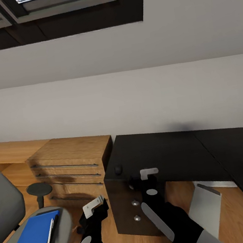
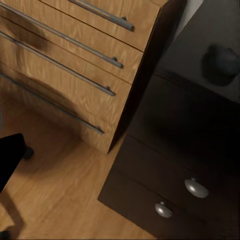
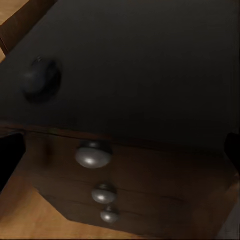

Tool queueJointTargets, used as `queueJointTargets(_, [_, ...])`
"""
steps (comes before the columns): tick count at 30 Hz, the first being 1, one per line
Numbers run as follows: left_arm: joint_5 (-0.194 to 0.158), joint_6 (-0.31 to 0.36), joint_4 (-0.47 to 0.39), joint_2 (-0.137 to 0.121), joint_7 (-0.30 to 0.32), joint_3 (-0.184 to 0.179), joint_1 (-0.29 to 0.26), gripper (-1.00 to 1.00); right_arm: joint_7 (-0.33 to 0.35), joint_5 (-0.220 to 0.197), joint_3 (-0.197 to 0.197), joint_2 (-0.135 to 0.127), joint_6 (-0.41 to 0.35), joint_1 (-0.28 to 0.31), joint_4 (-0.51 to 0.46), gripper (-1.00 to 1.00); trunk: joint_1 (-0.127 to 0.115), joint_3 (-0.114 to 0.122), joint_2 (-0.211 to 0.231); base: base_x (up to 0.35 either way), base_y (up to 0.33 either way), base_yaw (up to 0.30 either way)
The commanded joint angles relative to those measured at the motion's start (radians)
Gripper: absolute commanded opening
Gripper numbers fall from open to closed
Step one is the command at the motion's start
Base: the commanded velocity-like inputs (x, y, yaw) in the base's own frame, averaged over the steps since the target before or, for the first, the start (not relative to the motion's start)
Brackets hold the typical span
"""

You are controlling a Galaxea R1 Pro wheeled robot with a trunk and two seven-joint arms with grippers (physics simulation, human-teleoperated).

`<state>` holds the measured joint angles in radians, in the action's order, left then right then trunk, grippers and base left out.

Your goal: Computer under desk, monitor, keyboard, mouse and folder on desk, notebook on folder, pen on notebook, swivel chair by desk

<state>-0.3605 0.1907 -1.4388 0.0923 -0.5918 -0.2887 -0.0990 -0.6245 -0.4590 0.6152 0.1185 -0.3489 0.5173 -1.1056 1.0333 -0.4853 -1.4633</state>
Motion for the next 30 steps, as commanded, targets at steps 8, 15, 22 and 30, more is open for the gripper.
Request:
queueJointTargets(8, [-0.005,0.004,-0.002,0.000,-0.006,-0.002,-0.001,1.00,-0.008,-0.006,0.002,0.000,-0.004,0.001,0.000,1.00,-0.001,-0.001,-0.001,-0.336,0.000,-0.033])
queueJointTargets(15, [-0.005,0.004,-0.002,0.000,-0.006,-0.002,-0.001,1.00,-0.008,-0.006,0.003,0.001,-0.002,0.001,0.001,1.00,-0.001,-0.001,-0.001,-0.336,0.000,-0.001])
queueJointTargets(22, [-0.005,0.004,-0.002,0.000,-0.006,-0.002,-0.001,1.00,-0.008,-0.004,0.002,-0.002,-0.002,0.001,0.001,1.00,-0.001,0.001,-0.001,-0.336,0.000,-0.079])
queueJointTargets(30, [-0.005,0.004,0.000,0.000,-0.006,-0.003,-0.001,1.00,-0.010,-0.004,0.002,-0.002,-0.002,0.001,0.001,1.00,-0.001,0.002,-0.001,-0.336,0.000,-0.027])
